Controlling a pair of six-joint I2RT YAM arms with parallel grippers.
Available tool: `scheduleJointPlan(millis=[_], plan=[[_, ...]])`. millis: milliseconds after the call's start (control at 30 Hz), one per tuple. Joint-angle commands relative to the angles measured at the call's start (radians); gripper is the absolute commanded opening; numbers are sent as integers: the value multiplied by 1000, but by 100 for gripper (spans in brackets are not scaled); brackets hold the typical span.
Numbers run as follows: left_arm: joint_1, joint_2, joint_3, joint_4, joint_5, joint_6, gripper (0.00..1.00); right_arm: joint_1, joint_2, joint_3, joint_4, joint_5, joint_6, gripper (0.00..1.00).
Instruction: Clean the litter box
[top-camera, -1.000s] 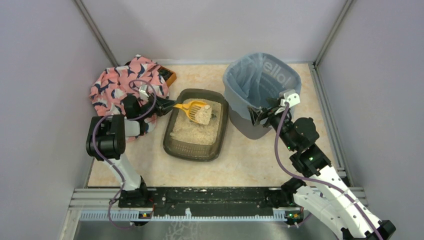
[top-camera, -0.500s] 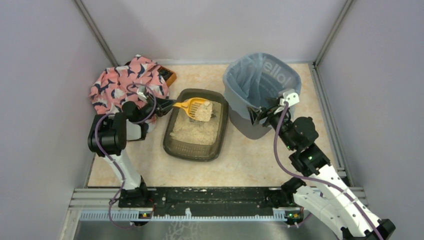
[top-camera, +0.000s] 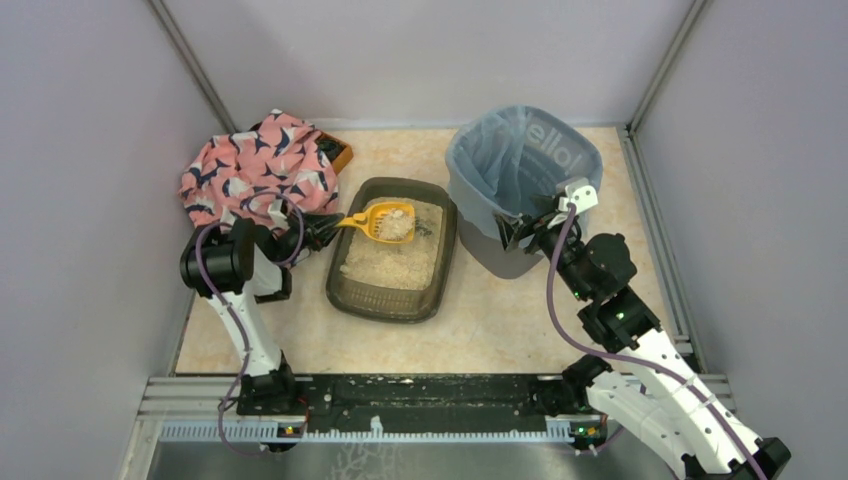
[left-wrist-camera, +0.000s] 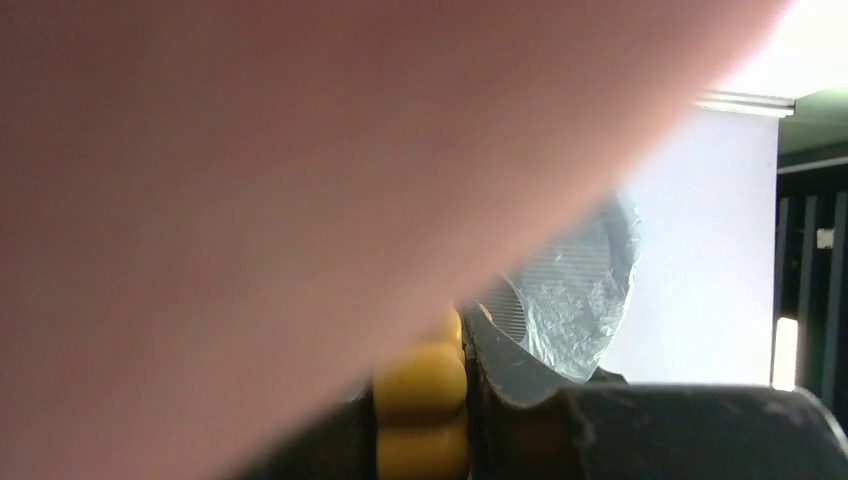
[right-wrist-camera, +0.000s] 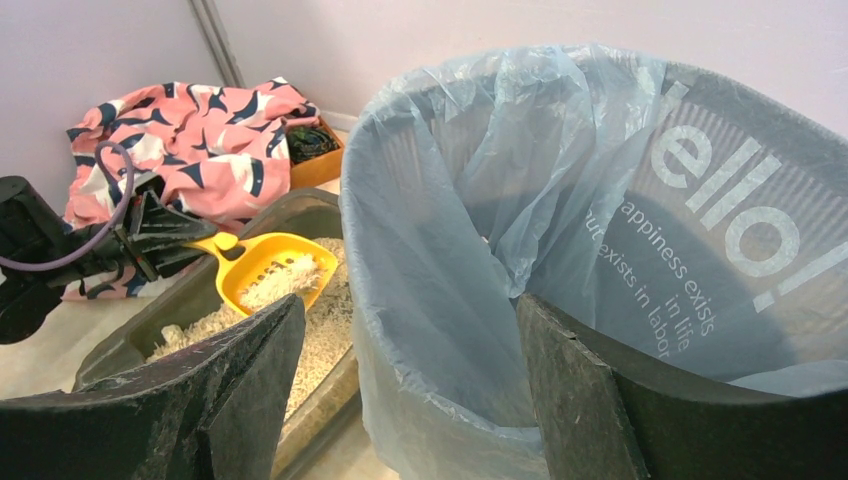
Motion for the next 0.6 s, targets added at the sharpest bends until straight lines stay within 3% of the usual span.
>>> scheduleJointPlan(millis=[0,433,567], plan=[[-19,-24,-5,234,3,-17,0,0,18,15,-76,2,16,78],[-60,-149,6,58,37,121,0,0,20,8,-67,-2,19,78],[-51,-208,15,-102,29,225,0,0,22,11,-68,-6,19,78]])
